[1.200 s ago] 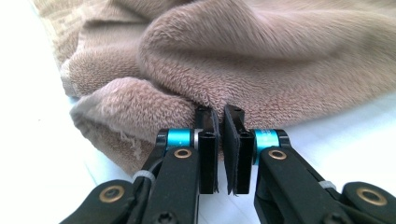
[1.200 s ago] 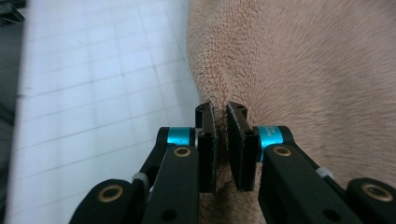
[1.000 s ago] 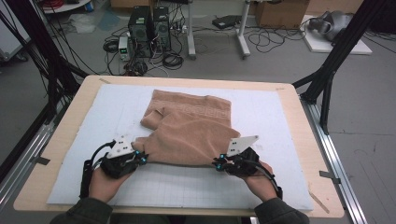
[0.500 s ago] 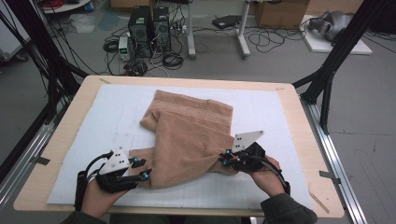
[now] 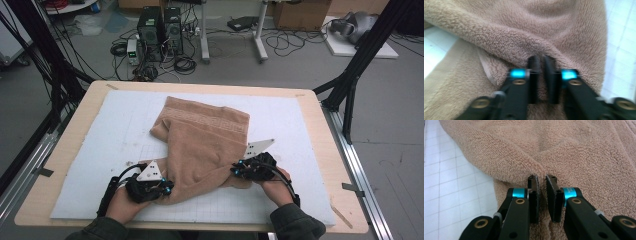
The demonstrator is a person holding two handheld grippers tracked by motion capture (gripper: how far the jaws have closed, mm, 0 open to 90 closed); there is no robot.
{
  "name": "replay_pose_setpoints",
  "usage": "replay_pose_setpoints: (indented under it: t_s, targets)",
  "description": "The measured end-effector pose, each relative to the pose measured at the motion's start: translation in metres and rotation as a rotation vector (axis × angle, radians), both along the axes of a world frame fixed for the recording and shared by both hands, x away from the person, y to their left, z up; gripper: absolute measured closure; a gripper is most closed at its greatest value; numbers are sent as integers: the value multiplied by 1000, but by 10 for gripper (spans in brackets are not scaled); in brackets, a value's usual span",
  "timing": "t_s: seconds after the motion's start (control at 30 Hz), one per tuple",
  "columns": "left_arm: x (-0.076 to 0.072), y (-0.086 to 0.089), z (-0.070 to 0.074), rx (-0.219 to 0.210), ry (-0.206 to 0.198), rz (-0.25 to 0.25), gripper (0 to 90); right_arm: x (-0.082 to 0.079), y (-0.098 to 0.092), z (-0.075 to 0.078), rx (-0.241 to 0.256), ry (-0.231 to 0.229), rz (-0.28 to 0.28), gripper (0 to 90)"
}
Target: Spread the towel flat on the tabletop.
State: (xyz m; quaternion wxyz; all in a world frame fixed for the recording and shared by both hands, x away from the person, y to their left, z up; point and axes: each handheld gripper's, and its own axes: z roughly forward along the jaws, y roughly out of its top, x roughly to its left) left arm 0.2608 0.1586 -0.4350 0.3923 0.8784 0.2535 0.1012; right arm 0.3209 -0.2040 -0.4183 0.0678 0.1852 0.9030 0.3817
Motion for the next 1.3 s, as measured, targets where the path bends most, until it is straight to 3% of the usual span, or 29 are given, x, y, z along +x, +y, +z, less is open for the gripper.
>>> replay_pose_setpoints:
  t_s: [0.1,0.2,0.3,0.4,0.5,0.53,0.57,0.6,0.67,0.73,0.8,0.83,1.03,1.17,1.23,1.3]
  targets:
    - [-1,6,11,-55,-58,52,891,-3,-3,12,2,-42,-4,823]
    - [8,6,21,-71,-121,118,893,1,-7,30,2,-107,-36,828]
    - [28,-5,25,-52,-161,151,893,23,-10,39,25,-105,-90,829]
    - [55,-10,27,-43,-184,212,892,49,-11,37,5,-80,-142,829]
    - [85,-7,18,-19,-152,290,892,69,-12,24,4,-48,-187,828]
    - [94,-5,11,-7,-122,307,892,75,-12,17,-11,-18,-202,827]
    - [101,-2,4,-16,-70,320,892,81,-10,8,-28,17,-204,824]
    - [104,-1,1,-29,-45,322,891,84,-8,1,-41,45,-204,818]
    - [103,2,3,-38,-59,319,888,86,-6,-3,-21,58,-219,796]
    - [98,3,9,-25,-88,307,874,84,-8,1,-21,41,-213,753]
    - [91,7,14,-17,-90,283,834,80,-14,8,11,32,-236,664]
    - [88,9,16,-3,-80,270,809,77,-18,12,30,38,-239,660]
    - [63,24,35,-24,-125,247,728,44,-30,40,68,-88,-217,630]
    - [46,27,40,-58,-116,185,674,19,-30,52,106,-126,-163,623]
    - [40,28,37,-80,-92,138,643,10,-25,50,96,-117,-120,618]
    - [38,28,30,-66,-76,117,637,4,-19,42,80,-96,-93,587]
